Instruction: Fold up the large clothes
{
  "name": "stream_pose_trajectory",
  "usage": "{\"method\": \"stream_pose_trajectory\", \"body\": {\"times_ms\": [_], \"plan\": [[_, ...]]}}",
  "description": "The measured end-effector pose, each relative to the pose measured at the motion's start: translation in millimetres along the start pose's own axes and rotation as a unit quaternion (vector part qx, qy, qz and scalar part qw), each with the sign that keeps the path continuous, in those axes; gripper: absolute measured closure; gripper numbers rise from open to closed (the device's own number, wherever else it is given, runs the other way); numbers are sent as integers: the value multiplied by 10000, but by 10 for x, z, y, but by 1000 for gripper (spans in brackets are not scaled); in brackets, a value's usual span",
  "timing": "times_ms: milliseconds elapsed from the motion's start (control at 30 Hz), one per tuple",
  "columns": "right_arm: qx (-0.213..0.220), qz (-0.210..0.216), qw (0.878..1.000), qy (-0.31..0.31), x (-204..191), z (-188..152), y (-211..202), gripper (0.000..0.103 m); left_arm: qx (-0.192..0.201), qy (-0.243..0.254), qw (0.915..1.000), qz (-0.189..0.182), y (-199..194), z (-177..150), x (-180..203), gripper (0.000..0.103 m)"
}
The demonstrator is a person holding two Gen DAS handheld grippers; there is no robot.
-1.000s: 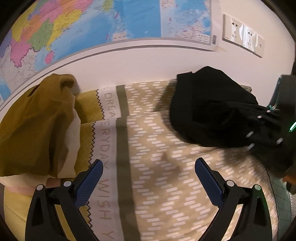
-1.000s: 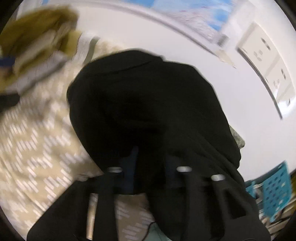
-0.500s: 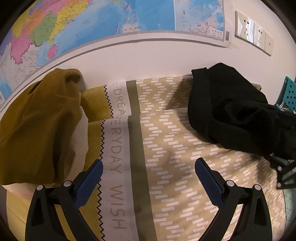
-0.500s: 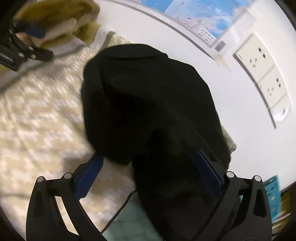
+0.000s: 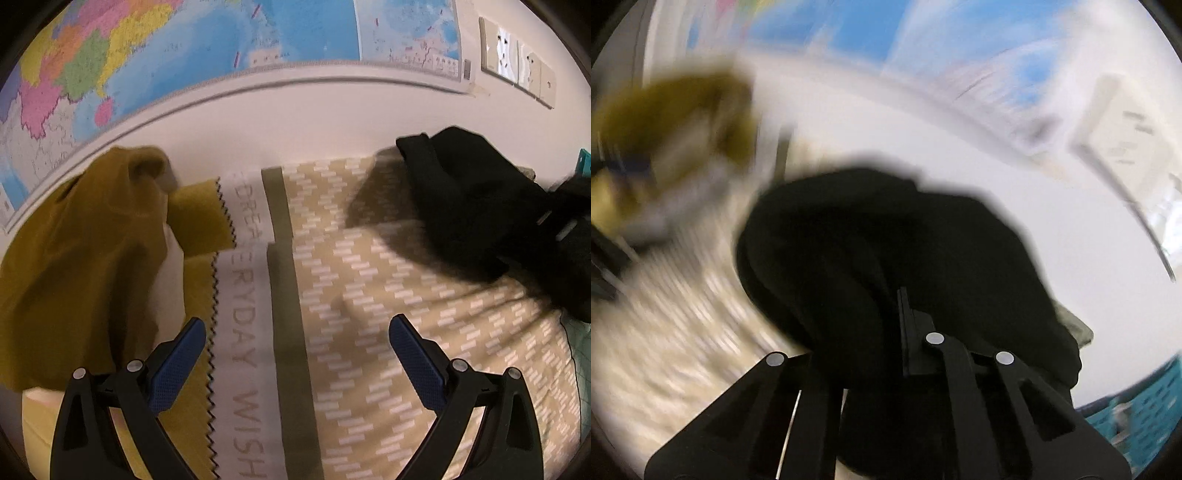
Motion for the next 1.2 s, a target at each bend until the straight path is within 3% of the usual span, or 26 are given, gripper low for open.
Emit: {"method": "stream_pose_trajectory", "body": {"times_ms": [200,333,433,533,733,833,933,967,1033,1067,1133,1200], "plan": [[1245,-146,9843,1240,967,330,-1228,96,542,479,9966,-401,-24,349,347,7],[1776,-460,9675,1743,1506,401,-1961,96,983,1033,9858,-883,-59,553,888,7],[1951,-468,9564,2122,1817,316,-2269,96,1234,1339,9737,-1370,-108,624,1308,7],[2075,-457,9484,2355,2036,263,-2415,96,1509,1752,9557,-1824,-185,644,1811,7],[2231,-491,9396,2548,2287,173,-2592,96,2291,2697,9040,-2397,-427,536,2619,7],[2237,-384,9392,2576,2286,168,-2565,96,2438,3018,8911,-2353,-376,489,2882,7],[2260,-347,9391,2567,2291,154,-2558,96,2378,3106,8915,-2284,-249,466,3043,7],[2272,-388,9391,2548,2300,140,-2573,96,2371,3079,8927,-2282,-225,496,3084,10],[2275,-442,9389,2546,2336,99,-2609,96,2314,2988,8985,-2236,-169,565,3136,57],[2272,-498,9384,2555,2364,78,-2631,96,2116,2947,9037,-2275,-135,574,3157,93],[2262,-585,9367,2608,2439,30,-2695,96,2073,2731,9103,-2321,-206,640,3151,97],[2281,-756,9345,2627,2535,12,-2829,96,2459,2497,9112,-2167,-508,795,3126,98]]}}
Point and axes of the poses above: each gripper's, at about its wrist camera, not at the fingertips, and y roughly the way its jaws point, x to its right, z to its top, the point moved 10 cm from there along y, roughly the way its jaws point, and after that the axes turned 6 degrees about -y, right-handed, at the moved point
